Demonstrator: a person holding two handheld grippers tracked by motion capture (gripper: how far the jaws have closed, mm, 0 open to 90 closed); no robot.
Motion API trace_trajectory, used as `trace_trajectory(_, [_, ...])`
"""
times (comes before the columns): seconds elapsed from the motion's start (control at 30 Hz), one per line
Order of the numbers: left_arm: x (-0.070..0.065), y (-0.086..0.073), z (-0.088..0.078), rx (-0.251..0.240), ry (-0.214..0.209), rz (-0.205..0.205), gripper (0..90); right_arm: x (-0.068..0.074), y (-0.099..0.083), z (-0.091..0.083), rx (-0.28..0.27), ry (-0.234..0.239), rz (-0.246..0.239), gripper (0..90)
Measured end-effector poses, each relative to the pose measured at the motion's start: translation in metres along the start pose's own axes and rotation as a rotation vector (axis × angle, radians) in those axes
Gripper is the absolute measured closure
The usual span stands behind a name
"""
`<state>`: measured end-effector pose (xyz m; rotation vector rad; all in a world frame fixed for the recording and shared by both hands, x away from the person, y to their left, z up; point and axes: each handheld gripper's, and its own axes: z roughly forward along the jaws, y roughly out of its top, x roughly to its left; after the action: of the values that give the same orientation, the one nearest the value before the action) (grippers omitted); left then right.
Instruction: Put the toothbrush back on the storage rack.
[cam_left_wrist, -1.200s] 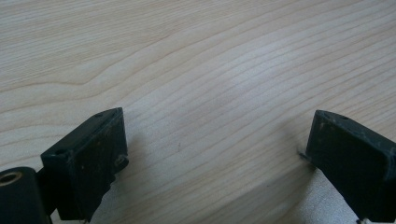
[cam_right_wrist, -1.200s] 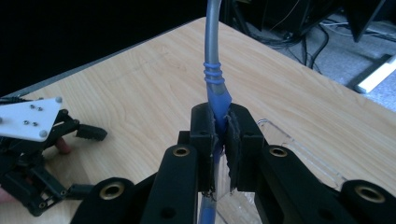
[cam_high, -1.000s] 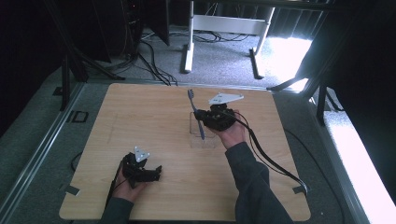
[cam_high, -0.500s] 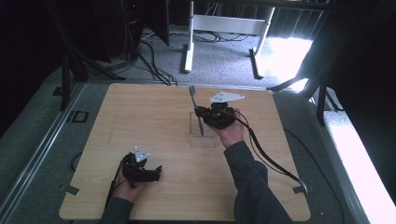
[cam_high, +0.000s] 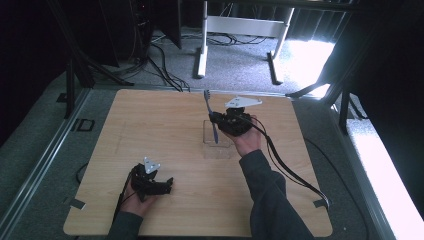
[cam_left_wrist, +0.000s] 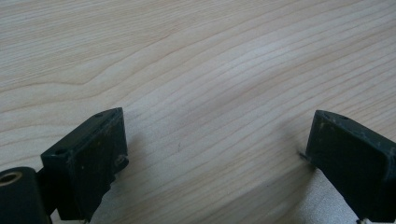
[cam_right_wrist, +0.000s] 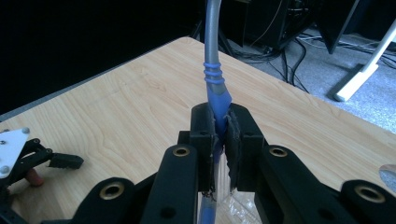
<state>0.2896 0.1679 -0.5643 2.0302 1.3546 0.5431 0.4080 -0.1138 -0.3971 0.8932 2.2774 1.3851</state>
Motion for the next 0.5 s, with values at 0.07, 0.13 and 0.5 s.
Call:
trace_trajectory(0.07, [0.0, 0.0, 0.0, 0.0, 0.0, 0.0, 5.5, -0.0008, 0.0002, 0.0005, -0.002, -0.002, 0.002, 81.6])
trace_trajectory(0.13, [0.0, 0.0, 0.0, 0.0, 0.0, 0.0, 5.5, -0.0015, 0.0002, 0.0012, -0.002, -0.008, 0.0, 81.6])
trace_trajectory(0.5, [-0.0002, -0.0002, -0.0002, 0.001, -0.002, 0.002, 5.5, -0.0052, -0.0016, 0.0073, -0.013, -0.033, 0.006, 81.7])
